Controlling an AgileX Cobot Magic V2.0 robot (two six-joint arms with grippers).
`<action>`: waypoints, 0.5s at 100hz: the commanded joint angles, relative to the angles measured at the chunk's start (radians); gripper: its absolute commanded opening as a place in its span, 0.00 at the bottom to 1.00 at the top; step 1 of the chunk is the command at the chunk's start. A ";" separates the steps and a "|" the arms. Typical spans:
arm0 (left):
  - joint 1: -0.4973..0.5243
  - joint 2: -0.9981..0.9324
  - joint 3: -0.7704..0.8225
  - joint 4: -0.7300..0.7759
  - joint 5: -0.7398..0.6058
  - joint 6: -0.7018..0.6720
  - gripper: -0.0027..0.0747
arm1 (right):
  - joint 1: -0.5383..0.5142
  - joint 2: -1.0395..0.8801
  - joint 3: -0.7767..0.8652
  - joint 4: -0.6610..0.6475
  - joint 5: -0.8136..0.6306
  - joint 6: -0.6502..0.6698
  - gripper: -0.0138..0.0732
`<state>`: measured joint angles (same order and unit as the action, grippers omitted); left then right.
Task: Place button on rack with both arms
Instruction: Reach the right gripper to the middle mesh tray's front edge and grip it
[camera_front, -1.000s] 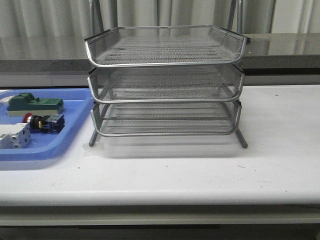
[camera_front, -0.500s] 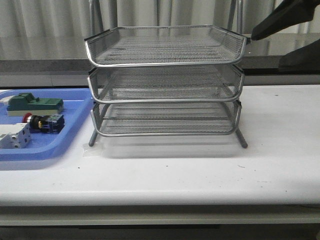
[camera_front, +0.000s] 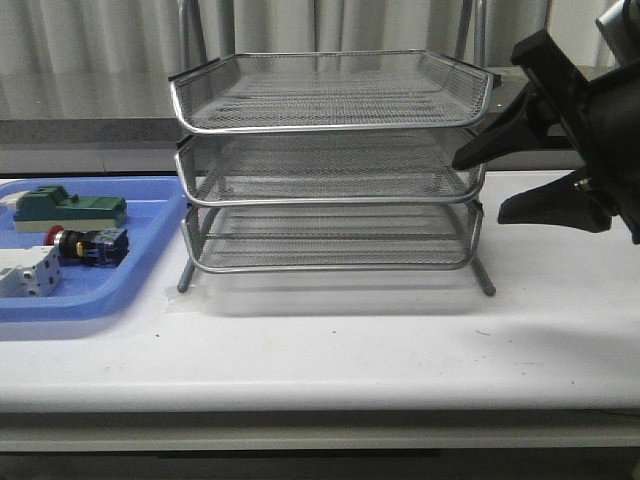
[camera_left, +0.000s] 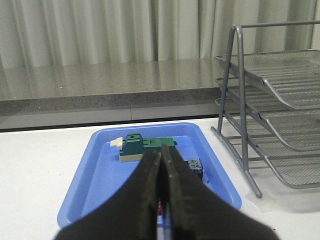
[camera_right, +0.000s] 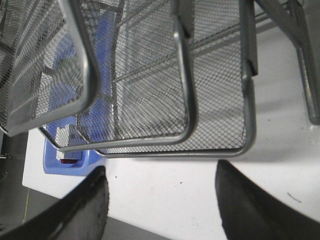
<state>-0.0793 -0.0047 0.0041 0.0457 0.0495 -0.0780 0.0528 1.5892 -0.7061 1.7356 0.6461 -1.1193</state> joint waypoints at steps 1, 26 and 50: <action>0.004 -0.031 0.034 -0.005 -0.082 -0.011 0.01 | -0.006 0.001 -0.046 0.053 0.073 -0.026 0.70; 0.004 -0.031 0.034 -0.005 -0.082 -0.011 0.01 | -0.006 0.073 -0.113 0.059 0.084 -0.026 0.70; 0.004 -0.031 0.034 -0.005 -0.082 -0.011 0.01 | -0.006 0.132 -0.163 0.063 0.095 -0.026 0.69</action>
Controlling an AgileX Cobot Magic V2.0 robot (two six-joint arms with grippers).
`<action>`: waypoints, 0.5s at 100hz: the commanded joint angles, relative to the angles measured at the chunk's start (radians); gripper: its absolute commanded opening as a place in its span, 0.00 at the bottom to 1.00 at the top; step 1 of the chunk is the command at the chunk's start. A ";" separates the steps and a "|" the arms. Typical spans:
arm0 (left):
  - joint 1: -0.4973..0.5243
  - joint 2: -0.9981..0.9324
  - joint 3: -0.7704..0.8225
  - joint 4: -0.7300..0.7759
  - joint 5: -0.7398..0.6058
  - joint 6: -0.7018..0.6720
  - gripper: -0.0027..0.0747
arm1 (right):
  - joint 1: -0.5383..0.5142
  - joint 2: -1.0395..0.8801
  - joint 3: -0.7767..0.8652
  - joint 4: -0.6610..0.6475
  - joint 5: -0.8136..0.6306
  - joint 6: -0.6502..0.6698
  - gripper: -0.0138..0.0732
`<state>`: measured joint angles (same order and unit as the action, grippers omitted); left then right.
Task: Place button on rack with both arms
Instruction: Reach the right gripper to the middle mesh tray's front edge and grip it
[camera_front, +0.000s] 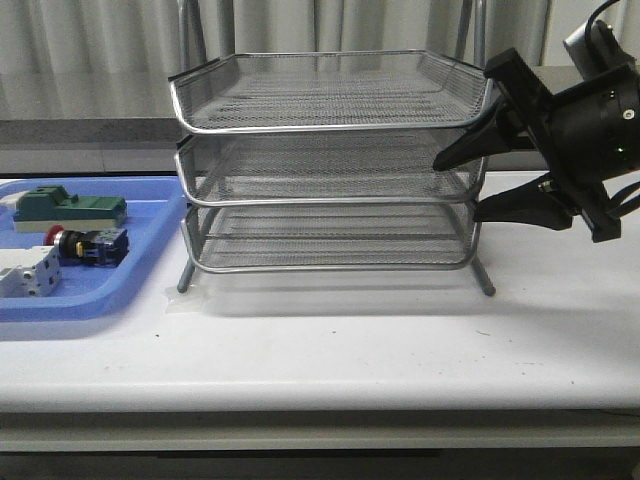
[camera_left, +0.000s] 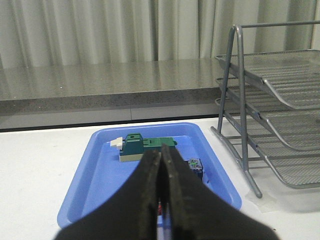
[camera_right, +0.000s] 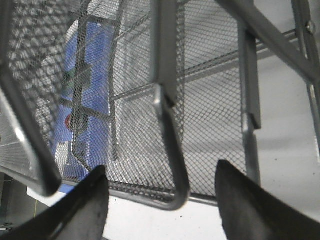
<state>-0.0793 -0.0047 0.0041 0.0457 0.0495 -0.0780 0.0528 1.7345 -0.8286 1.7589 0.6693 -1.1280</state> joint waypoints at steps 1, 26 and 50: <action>0.004 -0.031 0.034 -0.005 -0.082 -0.011 0.01 | -0.006 -0.010 -0.042 0.040 0.071 -0.018 0.69; 0.004 -0.031 0.034 -0.005 -0.082 -0.011 0.01 | -0.006 0.025 -0.062 0.050 0.097 -0.025 0.53; 0.004 -0.031 0.034 -0.005 -0.082 -0.011 0.01 | -0.006 0.025 -0.062 0.048 0.097 -0.029 0.30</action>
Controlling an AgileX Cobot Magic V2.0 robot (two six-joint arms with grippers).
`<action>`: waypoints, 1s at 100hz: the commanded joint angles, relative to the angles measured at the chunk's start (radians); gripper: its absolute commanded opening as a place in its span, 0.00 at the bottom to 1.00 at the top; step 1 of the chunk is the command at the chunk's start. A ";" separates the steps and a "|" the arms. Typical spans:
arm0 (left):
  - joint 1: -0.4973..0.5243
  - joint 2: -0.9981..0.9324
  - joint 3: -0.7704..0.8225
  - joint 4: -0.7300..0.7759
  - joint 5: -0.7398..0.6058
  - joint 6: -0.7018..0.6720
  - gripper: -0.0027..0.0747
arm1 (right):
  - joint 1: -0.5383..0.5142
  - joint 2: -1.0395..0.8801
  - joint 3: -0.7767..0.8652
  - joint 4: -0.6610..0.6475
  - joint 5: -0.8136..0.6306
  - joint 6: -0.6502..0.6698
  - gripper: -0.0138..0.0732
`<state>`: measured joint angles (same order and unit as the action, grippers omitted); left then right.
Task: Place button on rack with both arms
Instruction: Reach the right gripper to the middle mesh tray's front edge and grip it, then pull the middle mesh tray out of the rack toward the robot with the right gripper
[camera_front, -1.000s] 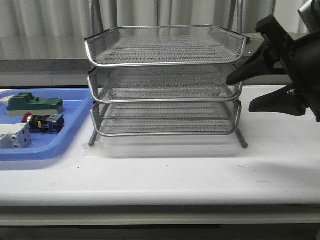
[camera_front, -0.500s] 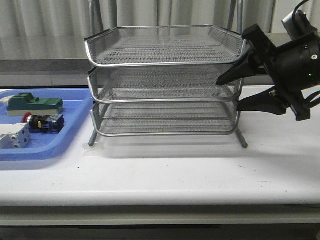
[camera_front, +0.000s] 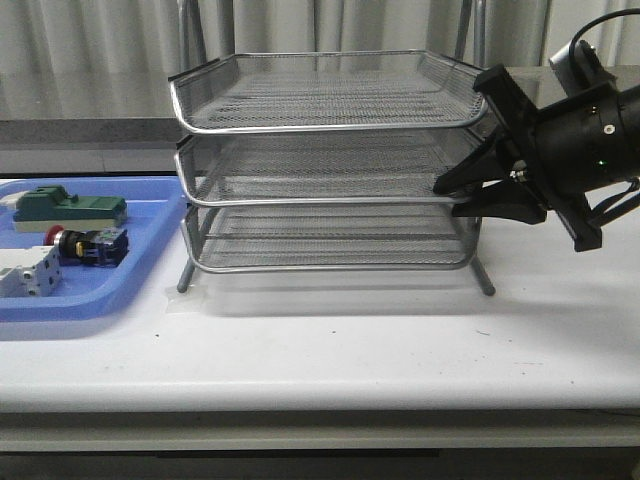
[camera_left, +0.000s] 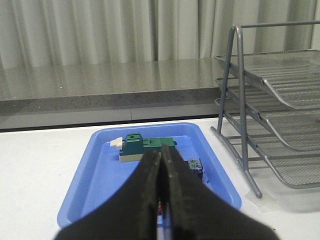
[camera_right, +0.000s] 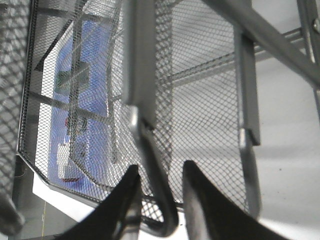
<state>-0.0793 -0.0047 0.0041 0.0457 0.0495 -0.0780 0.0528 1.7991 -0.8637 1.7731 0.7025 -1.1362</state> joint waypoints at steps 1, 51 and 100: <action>0.004 -0.031 0.034 -0.005 -0.082 -0.011 0.01 | -0.006 -0.039 -0.026 0.034 0.064 -0.021 0.29; 0.004 -0.031 0.034 -0.005 -0.082 -0.011 0.01 | -0.006 -0.039 -0.005 -0.079 0.121 -0.021 0.16; 0.004 -0.031 0.034 -0.005 -0.082 -0.011 0.01 | -0.006 -0.167 0.291 -0.058 0.124 -0.149 0.16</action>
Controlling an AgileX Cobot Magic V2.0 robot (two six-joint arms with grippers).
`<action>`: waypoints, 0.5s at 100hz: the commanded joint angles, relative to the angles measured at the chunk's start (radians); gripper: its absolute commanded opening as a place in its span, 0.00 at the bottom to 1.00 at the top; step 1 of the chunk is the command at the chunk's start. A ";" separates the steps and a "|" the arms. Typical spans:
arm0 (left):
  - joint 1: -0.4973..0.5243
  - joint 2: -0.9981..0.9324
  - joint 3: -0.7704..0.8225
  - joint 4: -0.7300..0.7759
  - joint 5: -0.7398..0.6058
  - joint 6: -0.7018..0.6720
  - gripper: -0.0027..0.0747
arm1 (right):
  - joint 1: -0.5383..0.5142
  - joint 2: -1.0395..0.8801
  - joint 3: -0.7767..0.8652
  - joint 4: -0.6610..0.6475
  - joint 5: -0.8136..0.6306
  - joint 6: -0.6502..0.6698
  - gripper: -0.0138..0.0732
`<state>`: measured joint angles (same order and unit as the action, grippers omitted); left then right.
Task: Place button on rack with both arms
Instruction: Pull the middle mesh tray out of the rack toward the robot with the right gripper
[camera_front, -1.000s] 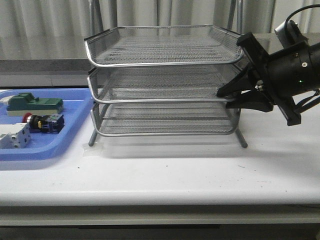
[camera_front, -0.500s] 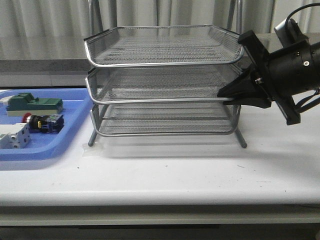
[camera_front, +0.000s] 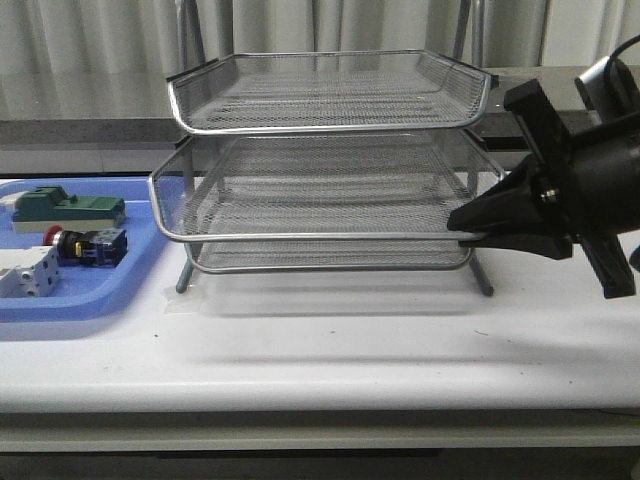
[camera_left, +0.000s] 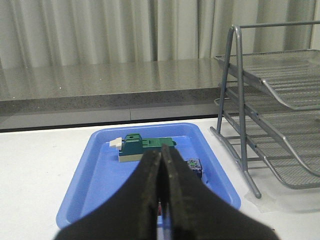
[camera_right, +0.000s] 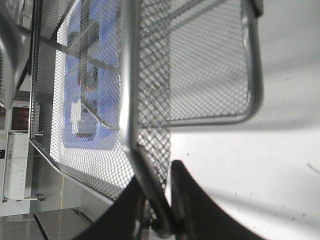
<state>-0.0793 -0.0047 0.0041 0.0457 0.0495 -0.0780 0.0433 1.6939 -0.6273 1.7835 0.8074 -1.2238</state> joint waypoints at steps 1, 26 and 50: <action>0.004 -0.031 0.034 -0.005 -0.082 -0.011 0.01 | 0.004 -0.068 0.060 -0.069 0.019 -0.064 0.16; 0.004 -0.031 0.034 -0.005 -0.082 -0.011 0.01 | 0.004 -0.157 0.178 -0.026 0.018 -0.113 0.16; 0.004 -0.031 0.034 -0.005 -0.082 -0.011 0.01 | 0.004 -0.169 0.185 0.013 0.023 -0.150 0.24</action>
<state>-0.0793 -0.0047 0.0041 0.0457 0.0495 -0.0780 0.0433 1.5523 -0.4401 1.8083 0.8173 -1.3144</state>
